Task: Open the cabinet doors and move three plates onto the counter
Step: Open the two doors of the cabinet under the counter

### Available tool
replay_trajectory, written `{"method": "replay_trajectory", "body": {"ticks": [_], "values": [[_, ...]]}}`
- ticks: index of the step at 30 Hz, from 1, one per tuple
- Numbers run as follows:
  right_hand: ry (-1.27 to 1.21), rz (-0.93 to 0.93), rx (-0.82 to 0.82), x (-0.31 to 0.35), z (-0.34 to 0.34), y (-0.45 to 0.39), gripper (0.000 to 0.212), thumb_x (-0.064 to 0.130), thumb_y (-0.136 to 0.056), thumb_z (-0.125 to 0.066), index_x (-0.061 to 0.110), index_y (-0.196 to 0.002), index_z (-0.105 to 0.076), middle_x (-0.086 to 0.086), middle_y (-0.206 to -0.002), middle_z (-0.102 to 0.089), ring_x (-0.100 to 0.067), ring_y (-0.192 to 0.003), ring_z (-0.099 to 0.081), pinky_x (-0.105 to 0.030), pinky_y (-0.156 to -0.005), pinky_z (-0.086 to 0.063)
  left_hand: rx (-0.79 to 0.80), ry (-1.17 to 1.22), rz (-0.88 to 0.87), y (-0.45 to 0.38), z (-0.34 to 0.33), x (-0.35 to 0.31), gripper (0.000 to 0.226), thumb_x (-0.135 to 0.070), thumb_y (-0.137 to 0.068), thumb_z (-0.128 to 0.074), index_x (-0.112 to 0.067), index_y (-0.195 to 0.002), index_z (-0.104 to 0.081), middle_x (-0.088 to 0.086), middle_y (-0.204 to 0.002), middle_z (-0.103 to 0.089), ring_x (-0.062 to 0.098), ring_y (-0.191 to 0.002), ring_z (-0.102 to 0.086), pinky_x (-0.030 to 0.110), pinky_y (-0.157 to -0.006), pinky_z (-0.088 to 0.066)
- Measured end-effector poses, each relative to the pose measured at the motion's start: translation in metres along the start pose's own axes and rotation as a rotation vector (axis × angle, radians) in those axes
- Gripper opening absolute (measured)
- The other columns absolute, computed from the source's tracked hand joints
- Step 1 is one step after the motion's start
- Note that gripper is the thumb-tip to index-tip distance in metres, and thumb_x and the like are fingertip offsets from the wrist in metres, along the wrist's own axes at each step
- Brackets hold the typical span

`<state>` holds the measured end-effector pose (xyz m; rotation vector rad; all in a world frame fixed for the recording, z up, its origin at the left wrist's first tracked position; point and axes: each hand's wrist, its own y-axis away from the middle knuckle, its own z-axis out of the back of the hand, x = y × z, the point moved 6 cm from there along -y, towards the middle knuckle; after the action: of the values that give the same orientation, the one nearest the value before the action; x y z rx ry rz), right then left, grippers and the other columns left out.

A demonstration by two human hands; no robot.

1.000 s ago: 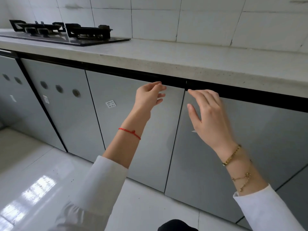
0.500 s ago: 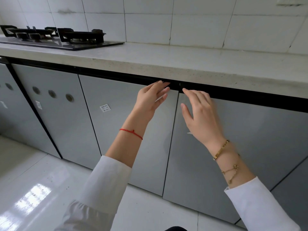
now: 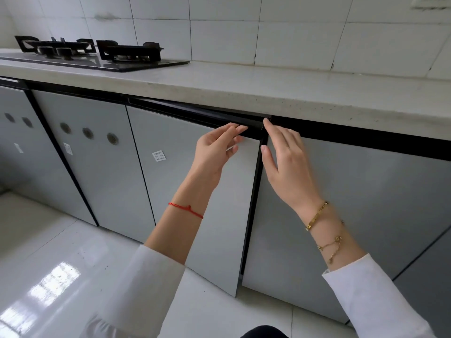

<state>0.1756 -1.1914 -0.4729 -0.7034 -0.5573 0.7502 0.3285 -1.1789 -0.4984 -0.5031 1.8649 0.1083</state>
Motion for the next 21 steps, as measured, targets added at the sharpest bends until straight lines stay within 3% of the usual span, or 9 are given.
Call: {"method": "replay_trajectory", "body": {"ticks": [6,9,16,18,21], "values": [[-0.189,0.06,-0.08,0.021,0.005,0.014,0.042,0.012,-0.097,-0.046,0.008,-0.139,-0.045,-0.006,-0.133,-0.055,-0.02,-0.126,-0.048,-0.037,-0.11,-0.039,0.018,0.046,-0.017,0.03,0.016,-0.009,0.014,-0.019,-0.095,-0.061,-0.017,-0.106,-0.069,-0.003,-0.102,-0.075,0.007,-0.086,-0.062,0.021,-0.08,-0.05],[-0.224,0.108,-0.075,0.031,0.006,0.021,0.042,0.012,-0.097,-0.047,0.009,-0.14,-0.044,-0.005,-0.134,-0.054,-0.017,-0.128,-0.046,-0.033,-0.112,-0.037,0.001,0.025,-0.059,0.05,0.023,-0.013,0.024,-0.021,-0.091,-0.066,-0.018,-0.115,-0.068,-0.004,-0.106,-0.074,0.005,-0.091,-0.064,0.02,-0.079,-0.051],[-0.263,0.173,-0.09,0.06,0.011,0.035,0.042,0.014,-0.098,-0.048,0.009,-0.14,-0.044,-0.005,-0.133,-0.054,-0.015,-0.128,-0.045,-0.023,-0.112,-0.034,-0.263,-0.728,-0.607,0.113,0.029,-0.023,0.055,-0.019,-0.086,-0.071,-0.018,-0.136,-0.05,-0.006,-0.13,-0.054,0.009,-0.111,-0.055,0.024,-0.09,-0.051],[-0.266,0.199,-0.082,0.072,0.012,0.04,0.042,0.015,-0.098,-0.047,0.008,-0.14,-0.044,-0.006,-0.133,-0.054,-0.015,-0.129,-0.045,-0.022,-0.112,-0.035,-0.293,-0.869,-0.664,0.124,0.028,-0.016,0.067,-0.025,-0.083,-0.074,-0.014,-0.142,-0.044,-0.001,-0.138,-0.048,0.013,-0.124,-0.048,0.024,-0.102,-0.044],[-0.29,0.239,-0.074,0.089,0.013,0.045,0.042,0.018,-0.098,-0.046,0.008,-0.139,-0.046,-0.008,-0.134,-0.054,-0.018,-0.129,-0.046,-0.033,-0.111,-0.04,-0.331,-0.942,-0.647,0.134,0.036,-0.006,0.074,-0.028,-0.082,-0.075,-0.011,-0.145,-0.039,0.002,-0.146,-0.044,0.013,-0.135,-0.039,0.018,-0.111,-0.031]]}}
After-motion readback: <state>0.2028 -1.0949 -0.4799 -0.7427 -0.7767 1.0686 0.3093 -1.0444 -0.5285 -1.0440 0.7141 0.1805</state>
